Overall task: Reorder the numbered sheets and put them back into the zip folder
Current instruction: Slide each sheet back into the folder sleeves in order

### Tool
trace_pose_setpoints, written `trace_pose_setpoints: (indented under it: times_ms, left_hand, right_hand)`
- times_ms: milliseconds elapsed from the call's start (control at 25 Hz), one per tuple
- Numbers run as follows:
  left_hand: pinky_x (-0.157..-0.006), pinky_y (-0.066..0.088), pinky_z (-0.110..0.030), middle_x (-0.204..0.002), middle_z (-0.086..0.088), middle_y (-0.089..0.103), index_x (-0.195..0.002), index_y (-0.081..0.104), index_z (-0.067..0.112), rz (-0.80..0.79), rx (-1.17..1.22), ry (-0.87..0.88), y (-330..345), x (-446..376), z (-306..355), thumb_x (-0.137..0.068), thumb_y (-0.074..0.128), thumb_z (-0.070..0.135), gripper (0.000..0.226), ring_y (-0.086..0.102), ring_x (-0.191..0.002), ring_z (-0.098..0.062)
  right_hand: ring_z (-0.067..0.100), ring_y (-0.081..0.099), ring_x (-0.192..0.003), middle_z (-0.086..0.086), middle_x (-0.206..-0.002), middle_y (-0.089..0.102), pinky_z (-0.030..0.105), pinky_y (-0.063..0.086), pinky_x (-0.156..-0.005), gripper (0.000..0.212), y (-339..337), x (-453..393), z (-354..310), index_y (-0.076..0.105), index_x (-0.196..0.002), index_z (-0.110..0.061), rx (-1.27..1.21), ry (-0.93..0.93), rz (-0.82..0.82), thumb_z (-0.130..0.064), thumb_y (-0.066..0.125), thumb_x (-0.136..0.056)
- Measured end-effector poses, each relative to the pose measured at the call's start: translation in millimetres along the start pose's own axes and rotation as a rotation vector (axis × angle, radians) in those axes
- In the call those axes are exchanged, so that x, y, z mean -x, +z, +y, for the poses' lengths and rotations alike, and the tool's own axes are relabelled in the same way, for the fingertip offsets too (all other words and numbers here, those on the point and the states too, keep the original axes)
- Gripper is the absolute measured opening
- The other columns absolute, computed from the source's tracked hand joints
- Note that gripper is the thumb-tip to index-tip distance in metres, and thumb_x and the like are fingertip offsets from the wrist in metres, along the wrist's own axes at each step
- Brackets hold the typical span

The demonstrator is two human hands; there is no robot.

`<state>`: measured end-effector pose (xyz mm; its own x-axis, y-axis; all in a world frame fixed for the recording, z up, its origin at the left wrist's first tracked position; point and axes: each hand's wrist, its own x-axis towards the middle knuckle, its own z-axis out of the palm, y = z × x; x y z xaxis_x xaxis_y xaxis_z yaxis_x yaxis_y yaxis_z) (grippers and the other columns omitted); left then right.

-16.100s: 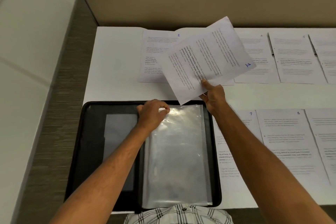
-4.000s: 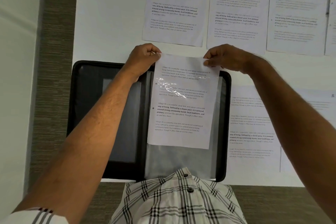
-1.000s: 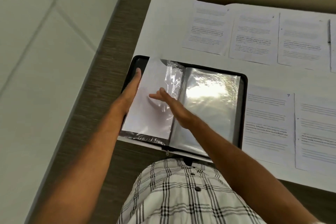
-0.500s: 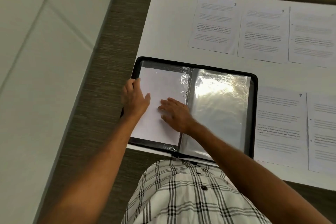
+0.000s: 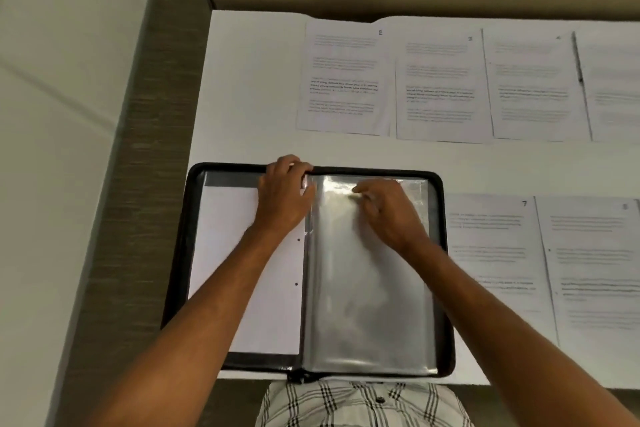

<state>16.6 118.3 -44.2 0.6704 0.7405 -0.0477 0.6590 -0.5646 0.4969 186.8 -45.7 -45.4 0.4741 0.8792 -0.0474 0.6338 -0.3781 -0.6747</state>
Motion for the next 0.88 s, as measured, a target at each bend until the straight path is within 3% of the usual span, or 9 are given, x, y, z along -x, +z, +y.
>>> trace_pose_setpoints:
  times_ms: [120, 200, 280, 360, 480, 600, 720, 800, 880]
  left_hand:
    - [-0.105, 0.038, -0.043, -0.143, -0.004, 0.048, -0.134, 0.059, 0.019, -0.007, 0.089, -0.117, 3.4, -58.8, 19.7, -0.096, 0.066, 0.030, 0.041, 0.044, -0.129, -0.025]
    - [-0.109, 0.038, -0.043, -0.150, -0.005, 0.039, -0.140, 0.051, 0.018, -0.011, 0.134, -0.226, 6.8, -95.3, 27.8, -0.097, 0.064, 0.034, 0.048, 0.038, -0.134, -0.025]
    - [-0.112, 0.037, -0.045, -0.154, -0.005, 0.033, -0.147, 0.043, 0.018, -0.056, 0.150, -0.337, 9.0, -122.3, 32.1, -0.097, 0.062, 0.039, 0.057, 0.033, -0.138, -0.026]
    - [-0.111, 0.033, -0.045, -0.154, -0.004, 0.033, -0.150, 0.038, 0.020, -0.095, 0.111, -0.408, 11.6, -139.4, 36.7, -0.098, 0.059, 0.042, 0.060, 0.030, -0.139, -0.027]
    - [-0.110, 0.031, -0.045, -0.152, -0.002, 0.035, -0.149, 0.038, 0.023, -0.090, 0.106, -0.455, 15.1, -149.6, 42.5, -0.097, 0.058, 0.044, 0.059, 0.031, -0.139, -0.026]
    - [-0.107, 0.040, -0.046, -0.142, -0.002, 0.048, -0.142, 0.046, 0.023, -0.034, 0.216, -0.519, 17.0, -160.4, 37.5, -0.095, 0.062, 0.043, 0.054, 0.042, -0.131, -0.025]
    - [-0.089, 0.054, -0.034, -0.116, 0.003, 0.067, -0.125, 0.060, 0.020, 0.002, 0.559, -0.623, 13.4, -172.6, 32.9, -0.095, 0.065, 0.036, 0.035, 0.062, -0.108, -0.017]
    - [-0.084, 0.055, -0.030, -0.106, 0.005, 0.074, -0.107, 0.070, 0.019, -0.008, 0.718, -0.663, 12.0, -178.7, 30.3, -0.096, 0.066, 0.033, 0.018, 0.067, -0.099, -0.014]
    - [-0.076, 0.052, -0.025, -0.101, 0.002, 0.076, -0.102, 0.074, 0.013, -0.021, 0.805, -0.659, 9.1, -181.3, 29.2, -0.096, 0.068, 0.029, 0.018, 0.066, -0.090, -0.013]
  right_hand:
    - [0.022, 0.055, -0.126, 0.001, -0.132, 0.066, 0.042, 0.048, -0.108, 0.030, -22.0, -41.3, 19.7, 0.070, -0.126, -0.017, -0.092, 0.128, 0.053, -0.008, 0.060, -0.099]
    - [0.020, 0.052, -0.133, 0.000, -0.144, 0.059, 0.046, 0.046, -0.114, 0.035, -32.2, -74.2, 30.3, 0.062, -0.137, -0.019, -0.119, 0.119, 0.062, -0.014, 0.060, -0.102]
    - [0.021, 0.045, -0.143, 0.000, -0.156, 0.050, 0.039, 0.036, -0.122, 0.044, -36.7, -103.6, 33.3, 0.054, -0.148, -0.020, -0.106, 0.104, 0.000, -0.022, 0.060, -0.104]
    - [0.023, 0.030, -0.155, 0.002, -0.167, 0.037, 0.031, 0.020, -0.124, 0.053, -30.8, -130.3, 34.3, 0.046, -0.156, -0.021, 0.002, 0.080, -0.081, -0.031, 0.059, -0.105]
    - [0.031, 0.015, -0.161, 0.008, -0.172, 0.027, 0.040, 0.013, -0.128, 0.063, -7.2, -149.1, 42.9, 0.038, -0.161, -0.018, 0.204, 0.074, -0.111, -0.048, 0.050, -0.107]
    - [0.037, 0.022, -0.158, 0.012, -0.169, 0.031, 0.048, 0.023, -0.128, 0.067, 11.0, -147.3, 56.5, 0.042, -0.159, -0.015, 0.296, -0.002, -0.008, -0.053, 0.040, -0.104]
    - [0.036, 0.025, -0.158, 0.011, -0.168, 0.034, 0.048, 0.025, -0.127, 0.064, 15.4, -146.9, 62.1, 0.043, -0.158, -0.016, 0.324, -0.041, 0.055, -0.051, 0.041, -0.105]
    - [0.035, 0.024, -0.158, 0.010, -0.169, 0.033, 0.046, 0.023, -0.128, 0.065, 14.9, -147.1, 63.6, 0.043, -0.159, -0.017, 0.315, -0.029, 0.043, -0.053, 0.041, -0.104]
    - [0.032, 0.021, -0.159, 0.009, -0.170, 0.031, 0.043, 0.020, -0.129, 0.067, 11.9, -147.2, 64.6, 0.042, -0.159, -0.018, 0.294, -0.023, 0.005, -0.055, 0.041, -0.104]
